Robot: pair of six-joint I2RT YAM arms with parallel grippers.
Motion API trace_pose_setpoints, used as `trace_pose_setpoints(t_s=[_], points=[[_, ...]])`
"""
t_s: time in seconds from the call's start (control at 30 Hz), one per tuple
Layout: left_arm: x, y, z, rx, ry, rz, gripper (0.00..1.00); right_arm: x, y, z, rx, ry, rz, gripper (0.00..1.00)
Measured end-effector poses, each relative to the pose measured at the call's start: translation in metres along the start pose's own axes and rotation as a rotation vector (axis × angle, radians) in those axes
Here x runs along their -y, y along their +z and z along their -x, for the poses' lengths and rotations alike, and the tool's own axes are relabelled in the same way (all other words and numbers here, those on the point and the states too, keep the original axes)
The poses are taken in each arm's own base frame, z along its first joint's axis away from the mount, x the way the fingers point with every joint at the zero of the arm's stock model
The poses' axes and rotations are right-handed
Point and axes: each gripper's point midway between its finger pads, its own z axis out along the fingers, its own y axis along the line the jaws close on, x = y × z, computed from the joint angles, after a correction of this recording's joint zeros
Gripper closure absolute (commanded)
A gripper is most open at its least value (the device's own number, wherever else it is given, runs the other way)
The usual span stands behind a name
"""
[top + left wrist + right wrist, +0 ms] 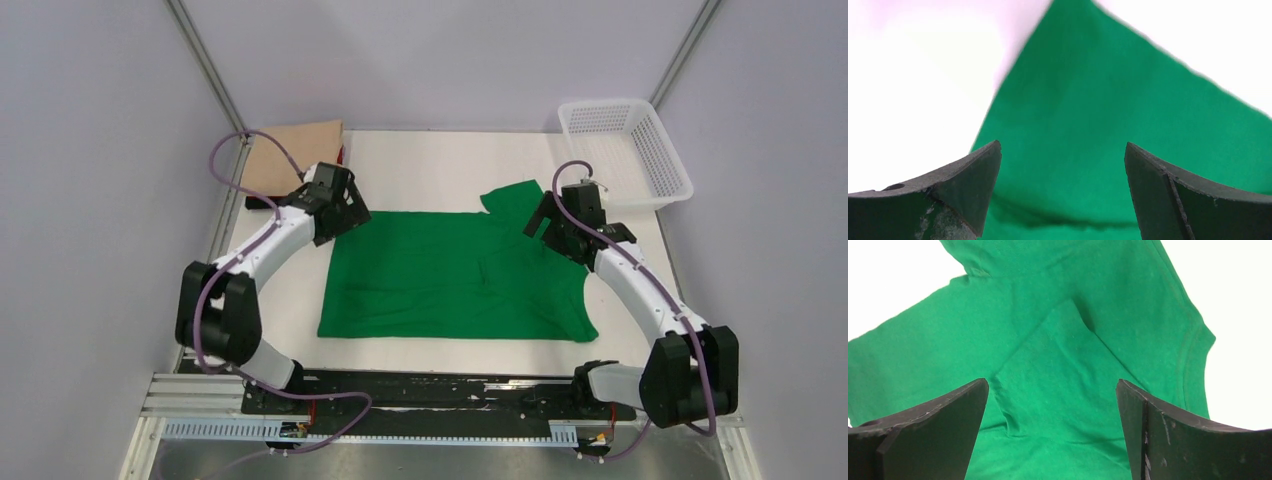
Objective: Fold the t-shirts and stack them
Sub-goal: Grab the side of the flattened tshirt furthest away from the robot with both arms
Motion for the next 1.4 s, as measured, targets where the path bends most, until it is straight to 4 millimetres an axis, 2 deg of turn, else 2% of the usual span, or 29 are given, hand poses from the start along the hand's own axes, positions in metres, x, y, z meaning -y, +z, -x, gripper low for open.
trace_pose_setpoints(t_s=[0.17,0.3,0.43,0.63,0.77,1.03,1.17,1.33,1.4], points=[[0.011,0.044,0.045,0.032,0.04,0.071,0.02,-0.013,0.015,0.019,0.029,-0.027,0.019,0.0],[0.017,0.083,0.064,0.032,0.08,0.112,0.12,-0.012,0.03,0.016,0.002,-0.055,0.005,0.0],[0.013,0.11,0.07,0.021,0.114,0.145,0.16,-0.009,0.039,0.014,-0.01,-0.072,-0.011,0.0],[0.008,0.135,0.069,0.012,0.144,0.17,0.23,-0.007,0.049,0.015,-0.007,-0.082,-0.018,0.0],[0.005,0.152,0.066,-0.001,0.158,0.194,0.36,-0.005,0.057,0.015,-0.008,-0.088,-0.028,0.0],[0.008,0.157,0.069,0.004,0.156,0.196,0.46,0.001,0.071,0.013,-0.02,-0.083,-0.046,0.0],[0.006,0.156,0.068,0.006,0.154,0.2,0.47,0.003,0.072,0.013,-0.022,-0.08,-0.051,0.0],[0.001,0.149,0.06,-0.003,0.16,0.197,0.48,0.004,0.073,0.016,-0.016,-0.076,-0.05,0.0],[0.0,0.147,0.055,-0.01,0.165,0.197,0.52,0.004,0.073,0.016,-0.015,-0.076,-0.05,0.0]])
